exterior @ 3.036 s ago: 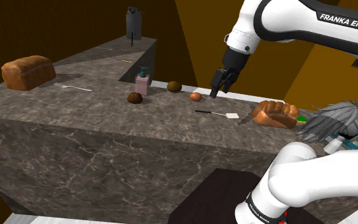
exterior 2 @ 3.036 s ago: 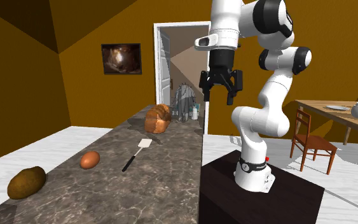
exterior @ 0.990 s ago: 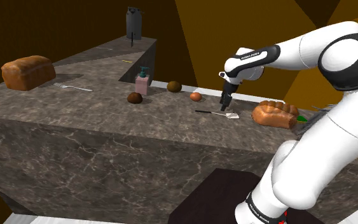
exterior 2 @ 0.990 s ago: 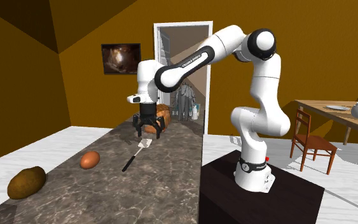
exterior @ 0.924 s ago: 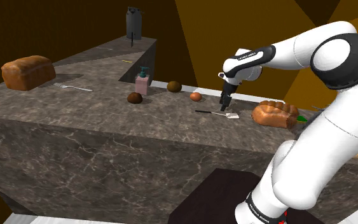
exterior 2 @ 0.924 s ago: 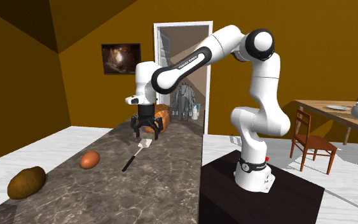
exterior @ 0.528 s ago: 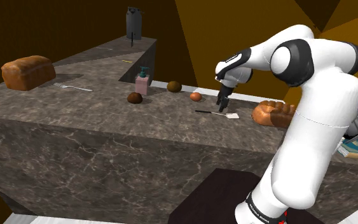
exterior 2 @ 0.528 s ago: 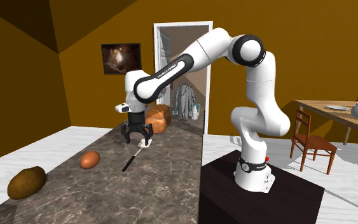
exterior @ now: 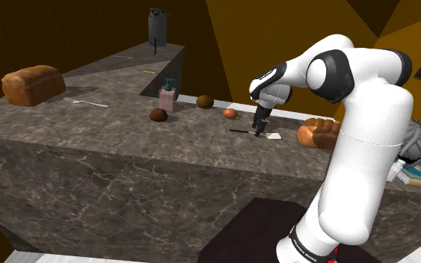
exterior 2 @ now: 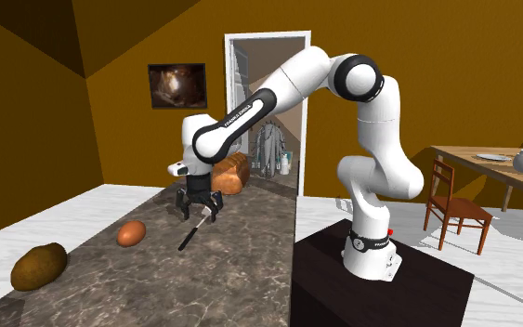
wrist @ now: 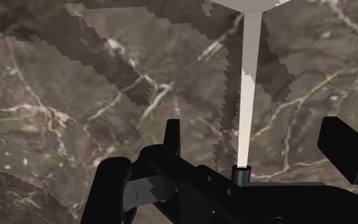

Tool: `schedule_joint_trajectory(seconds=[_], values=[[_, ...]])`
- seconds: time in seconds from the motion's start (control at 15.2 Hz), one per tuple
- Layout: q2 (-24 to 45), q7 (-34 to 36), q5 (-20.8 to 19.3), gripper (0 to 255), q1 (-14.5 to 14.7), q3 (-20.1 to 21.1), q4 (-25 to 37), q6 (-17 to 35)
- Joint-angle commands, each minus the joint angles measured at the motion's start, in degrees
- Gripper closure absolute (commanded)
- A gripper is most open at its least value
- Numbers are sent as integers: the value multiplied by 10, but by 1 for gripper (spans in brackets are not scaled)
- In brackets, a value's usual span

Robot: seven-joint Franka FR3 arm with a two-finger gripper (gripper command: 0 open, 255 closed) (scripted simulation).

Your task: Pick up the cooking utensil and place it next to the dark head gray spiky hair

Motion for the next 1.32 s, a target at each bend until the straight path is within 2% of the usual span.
schedule_joint_trajectory(seconds=[0.0,0.33,0.4,0.99,1.25], values=[[1,-1,1,0,-1,0,0,1],[1,-1,1,0,-1,0,0,1],[1,-1,1,255,-1,0,0,1],[1,-1,1,255,-1,0,0,1],[-21,17,-23,255,8,-9,10,-23]])
